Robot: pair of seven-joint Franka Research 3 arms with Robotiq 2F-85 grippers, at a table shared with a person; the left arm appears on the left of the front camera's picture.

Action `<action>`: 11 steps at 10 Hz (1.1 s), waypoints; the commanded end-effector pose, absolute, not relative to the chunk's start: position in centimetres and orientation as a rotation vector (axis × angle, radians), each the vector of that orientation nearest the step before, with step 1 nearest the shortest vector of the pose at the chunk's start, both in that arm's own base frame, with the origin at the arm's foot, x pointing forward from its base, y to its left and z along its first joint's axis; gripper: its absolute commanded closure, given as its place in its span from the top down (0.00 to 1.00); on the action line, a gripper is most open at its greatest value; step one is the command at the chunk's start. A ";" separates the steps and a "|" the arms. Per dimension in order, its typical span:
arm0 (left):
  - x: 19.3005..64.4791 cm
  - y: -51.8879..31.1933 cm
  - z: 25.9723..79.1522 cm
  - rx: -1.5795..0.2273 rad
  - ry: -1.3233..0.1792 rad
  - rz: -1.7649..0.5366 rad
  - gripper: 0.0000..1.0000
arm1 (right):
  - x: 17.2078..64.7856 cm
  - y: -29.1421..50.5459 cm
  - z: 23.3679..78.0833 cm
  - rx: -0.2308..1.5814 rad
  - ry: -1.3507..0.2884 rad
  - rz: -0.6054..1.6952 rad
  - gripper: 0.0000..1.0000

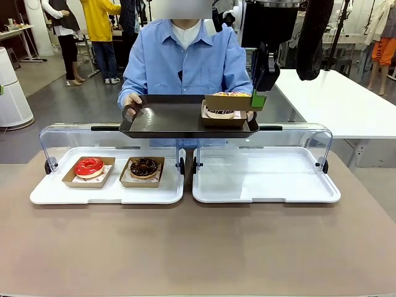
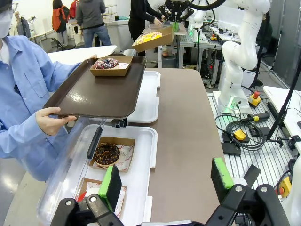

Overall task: Provide the desired donut to the person.
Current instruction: Place the picked Paper togo box onto the Handle tray extended by the person.

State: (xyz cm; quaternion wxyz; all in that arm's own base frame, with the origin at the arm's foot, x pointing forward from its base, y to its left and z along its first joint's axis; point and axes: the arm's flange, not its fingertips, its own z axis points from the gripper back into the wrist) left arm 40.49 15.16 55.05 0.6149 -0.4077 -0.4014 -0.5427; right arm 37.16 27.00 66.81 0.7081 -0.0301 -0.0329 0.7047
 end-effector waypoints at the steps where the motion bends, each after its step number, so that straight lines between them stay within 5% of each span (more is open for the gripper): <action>1: 40.3 15.3 55.2 -0.942 -0.932 -1.252 1.00 | 34.7 30.3 70.3 -0.203 -0.169 1.635 0.02; 5: 40.3 15.3 55.2 -0.942 -0.932 -1.252 1.00 | 38.5 39.2 71.9 -0.275 -0.256 1.655 0.02; 11: 40.3 15.3 55.2 -0.942 -0.932 -1.252 1.00 | 47.1 45.8 63.8 -0.295 -0.174 1.656 0.02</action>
